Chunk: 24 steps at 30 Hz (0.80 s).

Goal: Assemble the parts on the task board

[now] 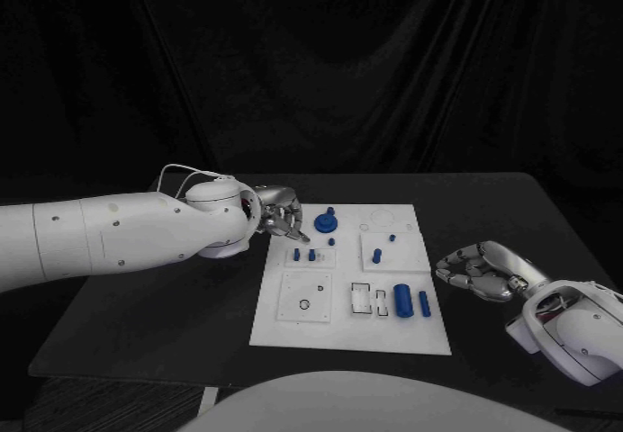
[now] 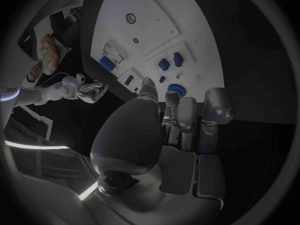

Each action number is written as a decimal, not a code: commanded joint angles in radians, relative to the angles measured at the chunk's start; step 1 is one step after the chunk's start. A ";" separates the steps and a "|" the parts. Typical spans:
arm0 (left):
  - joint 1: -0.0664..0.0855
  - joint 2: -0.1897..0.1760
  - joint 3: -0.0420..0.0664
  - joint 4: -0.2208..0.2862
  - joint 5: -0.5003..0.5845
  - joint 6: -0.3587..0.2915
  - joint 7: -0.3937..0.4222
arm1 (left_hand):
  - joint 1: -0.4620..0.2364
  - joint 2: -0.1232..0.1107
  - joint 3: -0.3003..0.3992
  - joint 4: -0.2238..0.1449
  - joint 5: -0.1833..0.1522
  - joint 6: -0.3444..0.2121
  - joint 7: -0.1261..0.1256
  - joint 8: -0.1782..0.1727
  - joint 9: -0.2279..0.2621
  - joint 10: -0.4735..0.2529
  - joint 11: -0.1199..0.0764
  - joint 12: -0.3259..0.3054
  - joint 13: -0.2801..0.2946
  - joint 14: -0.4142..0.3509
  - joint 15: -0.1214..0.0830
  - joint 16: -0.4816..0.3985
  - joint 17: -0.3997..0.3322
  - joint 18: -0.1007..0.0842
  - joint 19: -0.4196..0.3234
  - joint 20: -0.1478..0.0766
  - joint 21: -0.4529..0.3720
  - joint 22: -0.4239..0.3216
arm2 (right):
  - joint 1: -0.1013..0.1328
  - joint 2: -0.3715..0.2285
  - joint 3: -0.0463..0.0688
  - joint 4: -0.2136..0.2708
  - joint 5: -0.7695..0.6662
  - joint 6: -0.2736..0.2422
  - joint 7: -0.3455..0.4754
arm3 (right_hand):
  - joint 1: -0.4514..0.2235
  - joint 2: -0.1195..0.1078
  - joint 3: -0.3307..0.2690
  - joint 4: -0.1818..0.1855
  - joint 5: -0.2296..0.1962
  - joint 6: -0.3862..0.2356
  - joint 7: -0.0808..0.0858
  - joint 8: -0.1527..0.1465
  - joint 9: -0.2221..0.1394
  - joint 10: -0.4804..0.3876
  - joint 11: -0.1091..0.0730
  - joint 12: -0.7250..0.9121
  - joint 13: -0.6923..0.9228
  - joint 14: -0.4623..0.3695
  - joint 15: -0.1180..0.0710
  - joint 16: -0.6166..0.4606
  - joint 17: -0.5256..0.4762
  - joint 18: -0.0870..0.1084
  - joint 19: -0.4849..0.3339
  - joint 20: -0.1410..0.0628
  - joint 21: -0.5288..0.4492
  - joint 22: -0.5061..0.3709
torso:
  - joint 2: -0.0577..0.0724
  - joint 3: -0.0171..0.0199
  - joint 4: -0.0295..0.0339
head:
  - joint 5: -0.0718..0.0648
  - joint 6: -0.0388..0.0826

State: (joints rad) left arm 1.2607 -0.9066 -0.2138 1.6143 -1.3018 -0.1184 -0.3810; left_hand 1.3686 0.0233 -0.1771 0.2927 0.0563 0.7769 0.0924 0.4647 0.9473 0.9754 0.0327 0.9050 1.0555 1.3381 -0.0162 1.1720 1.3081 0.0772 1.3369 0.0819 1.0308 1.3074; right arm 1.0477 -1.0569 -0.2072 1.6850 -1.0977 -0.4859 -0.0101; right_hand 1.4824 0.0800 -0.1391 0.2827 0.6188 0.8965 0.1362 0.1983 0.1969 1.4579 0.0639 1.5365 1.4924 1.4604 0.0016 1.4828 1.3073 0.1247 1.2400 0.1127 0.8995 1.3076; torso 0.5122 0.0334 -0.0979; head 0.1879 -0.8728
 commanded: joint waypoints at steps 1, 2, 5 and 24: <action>-0.006 0.017 0.001 -0.026 0.047 -0.022 0.055 | -0.060 0.050 -0.018 -0.002 0.084 0.039 -0.002 -0.004 -0.040 0.019 -0.006 0.022 0.000 0.009 -0.005 0.026 0.023 0.017 0.005 0.001 0.032 0.138 | -0.002 -0.001 0.000 0.001 -0.005 -0.011 -0.001 | 0.011 0.000 0.006 0.001 0.003 -0.003 0.005 0.006 -0.001 0.045 0.001 -0.006 0.022 0.035 0.001 -0.004 0.146 0.008 -0.006 -0.002 -0.002 0.087 | 0.000 0.0001 -0.0012 | 0.002 0.000; -0.008 0.023 0.001 -0.035 0.054 -0.020 0.046 | -0.054 0.063 -0.016 0.000 0.111 0.050 -0.005 -0.006 -0.053 0.041 -0.008 0.045 0.012 0.020 -0.007 0.044 0.031 0.015 0.013 0.000 0.052 0.142 | -0.002 -0.001 0.000 0.001 -0.005 -0.011 -0.001 | 0.011 0.000 0.006 0.001 0.003 -0.003 0.005 0.006 -0.001 0.045 0.001 -0.006 0.022 0.035 0.001 -0.004 0.146 0.008 -0.006 -0.002 -0.002 0.087 | 0.001 0.0001 -0.0003 | 0.001 0.000; -0.012 0.045 0.001 -0.068 0.074 -0.017 0.015 | -0.088 0.090 -0.041 0.000 0.215 0.116 -0.028 -0.010 -0.103 0.219 -0.029 0.237 0.144 0.110 -0.026 0.179 0.107 0.001 0.065 -0.012 0.155 0.163 | -0.002 0.000 0.000 0.000 -0.005 -0.010 -0.002 | 0.011 0.000 0.006 0.001 0.003 -0.003 0.005 0.006 -0.001 0.045 0.001 -0.006 0.022 0.035 0.001 -0.004 0.146 0.008 -0.006 -0.002 -0.002 0.087 | 0.002 -0.0001 0.0009 | 0.003 0.000; -0.034 0.183 0.001 -0.244 0.098 0.256 -0.220 | -0.156 0.088 -0.105 0.000 0.193 0.203 -0.066 0.028 -0.123 0.566 -0.071 0.635 0.485 0.233 -0.070 0.399 0.263 -0.034 0.159 -0.055 0.347 0.208 | -0.002 0.002 0.000 0.001 -0.005 -0.007 -0.001 | 0.011 0.000 0.006 0.001 0.003 -0.002 0.004 0.007 0.000 0.045 0.001 -0.006 0.022 0.036 0.001 -0.003 0.146 0.008 -0.006 -0.002 -0.002 0.087 | 0.001 -0.0005 0.0006 | 0.011 0.000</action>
State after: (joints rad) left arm 1.2280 -0.7271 -0.2141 1.3749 -1.2182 0.0391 -0.5441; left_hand 1.2194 0.1123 -0.2770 0.2925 0.2529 0.9799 0.0258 0.4968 0.8242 1.4688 -0.0356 1.5371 1.3094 1.4669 -0.0809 1.5682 1.3078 0.0605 1.4643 0.0340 1.3729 1.3073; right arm 1.0476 -1.0545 -0.2072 1.6844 -1.0977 -0.4857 -0.0098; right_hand 1.4832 0.0807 -0.1391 0.2827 0.6188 0.8966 0.1362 0.1983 0.1970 1.4580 0.0638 1.5335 1.4857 1.4604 0.0016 1.4827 1.3073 0.1247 1.2400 0.1127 0.8995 1.3073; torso 0.5129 0.0330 -0.0964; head 0.1972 -0.8728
